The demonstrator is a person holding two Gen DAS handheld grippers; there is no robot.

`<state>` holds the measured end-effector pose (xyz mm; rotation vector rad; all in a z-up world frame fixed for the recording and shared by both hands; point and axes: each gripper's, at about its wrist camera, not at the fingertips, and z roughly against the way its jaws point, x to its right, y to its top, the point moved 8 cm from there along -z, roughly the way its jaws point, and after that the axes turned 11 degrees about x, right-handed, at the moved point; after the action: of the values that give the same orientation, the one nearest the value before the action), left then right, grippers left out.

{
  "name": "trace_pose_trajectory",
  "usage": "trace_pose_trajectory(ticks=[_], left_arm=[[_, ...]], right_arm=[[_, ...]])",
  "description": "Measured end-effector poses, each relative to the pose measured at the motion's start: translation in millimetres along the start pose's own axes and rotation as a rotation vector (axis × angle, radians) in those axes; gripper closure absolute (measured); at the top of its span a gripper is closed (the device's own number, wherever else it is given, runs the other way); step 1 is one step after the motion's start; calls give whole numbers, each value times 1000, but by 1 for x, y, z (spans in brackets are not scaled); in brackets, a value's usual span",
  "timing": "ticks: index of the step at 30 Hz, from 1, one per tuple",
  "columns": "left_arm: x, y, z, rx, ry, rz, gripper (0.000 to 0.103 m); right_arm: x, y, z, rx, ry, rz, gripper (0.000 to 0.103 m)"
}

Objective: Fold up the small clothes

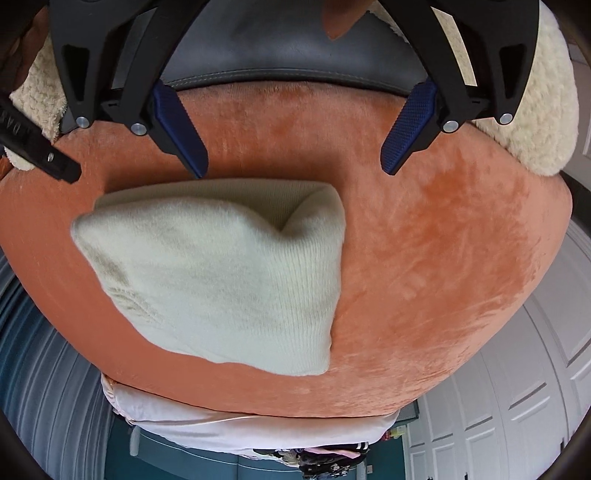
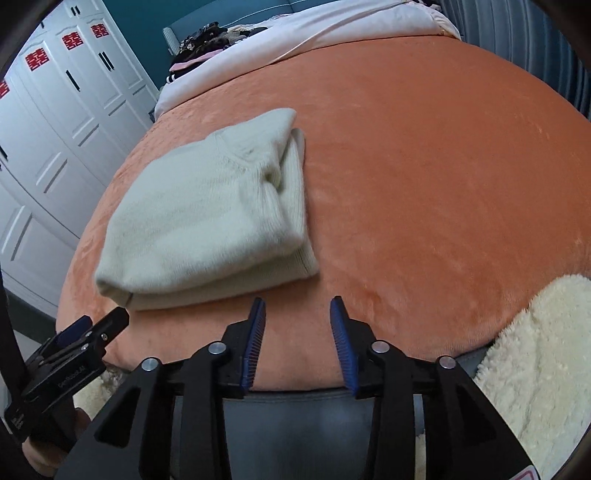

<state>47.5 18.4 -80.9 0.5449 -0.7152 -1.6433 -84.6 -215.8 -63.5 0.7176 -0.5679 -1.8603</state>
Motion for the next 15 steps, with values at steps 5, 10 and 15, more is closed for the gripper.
trace_pose_trajectory(ticks=[5, 10, 15], left_arm=[[1, -12, 1, 11, 46, -11, 11], [4, -18, 5, 14, 54, -23, 11], [7, -18, 11, 28, 52, -36, 11]], right_arm=[[-6, -19, 0, -6, -44, 87, 56], [-13, -22, 6, 21, -55, 124, 45], [-13, -21, 9, 28, -52, 122, 45]])
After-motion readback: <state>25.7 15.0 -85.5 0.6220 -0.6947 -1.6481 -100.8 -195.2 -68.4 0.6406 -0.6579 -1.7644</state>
